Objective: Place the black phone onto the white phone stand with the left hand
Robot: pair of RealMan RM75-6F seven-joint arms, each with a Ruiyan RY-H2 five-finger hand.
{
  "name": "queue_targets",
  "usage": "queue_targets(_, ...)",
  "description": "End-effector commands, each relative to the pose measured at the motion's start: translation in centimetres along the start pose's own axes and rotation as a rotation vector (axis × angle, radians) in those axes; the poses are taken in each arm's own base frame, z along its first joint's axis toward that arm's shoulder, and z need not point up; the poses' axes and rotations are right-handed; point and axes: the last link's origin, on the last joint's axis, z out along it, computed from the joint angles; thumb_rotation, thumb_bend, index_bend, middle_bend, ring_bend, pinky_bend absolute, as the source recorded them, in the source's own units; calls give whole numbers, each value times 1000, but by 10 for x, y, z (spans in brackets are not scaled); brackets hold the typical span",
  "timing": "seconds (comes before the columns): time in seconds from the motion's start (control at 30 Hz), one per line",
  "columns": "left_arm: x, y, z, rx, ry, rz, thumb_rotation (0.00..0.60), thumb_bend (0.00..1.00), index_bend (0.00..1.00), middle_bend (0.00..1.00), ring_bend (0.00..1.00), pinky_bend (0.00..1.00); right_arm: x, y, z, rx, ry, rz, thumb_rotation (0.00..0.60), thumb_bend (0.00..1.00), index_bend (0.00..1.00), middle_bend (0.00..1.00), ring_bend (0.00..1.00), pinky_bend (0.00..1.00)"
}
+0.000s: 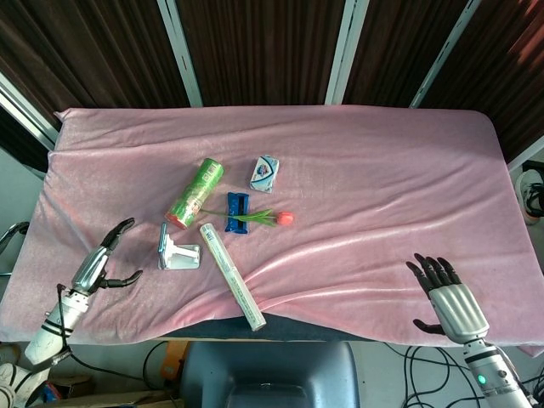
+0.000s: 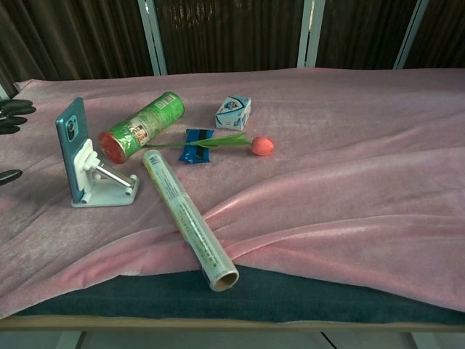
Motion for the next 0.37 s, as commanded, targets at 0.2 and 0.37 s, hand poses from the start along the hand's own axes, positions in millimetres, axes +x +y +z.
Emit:
queue_targets(0.2,54,37,-110,457,339,660,600,291,0,0,0,0,0,0,0,-9,5,-2,600,241,0,0,0,70)
queue_targets(0.37,50,40,-109,433,311,645,600,293,0,0,0,0,-1,-1,0,-4,0,-8,600,241,0,0,0,70)
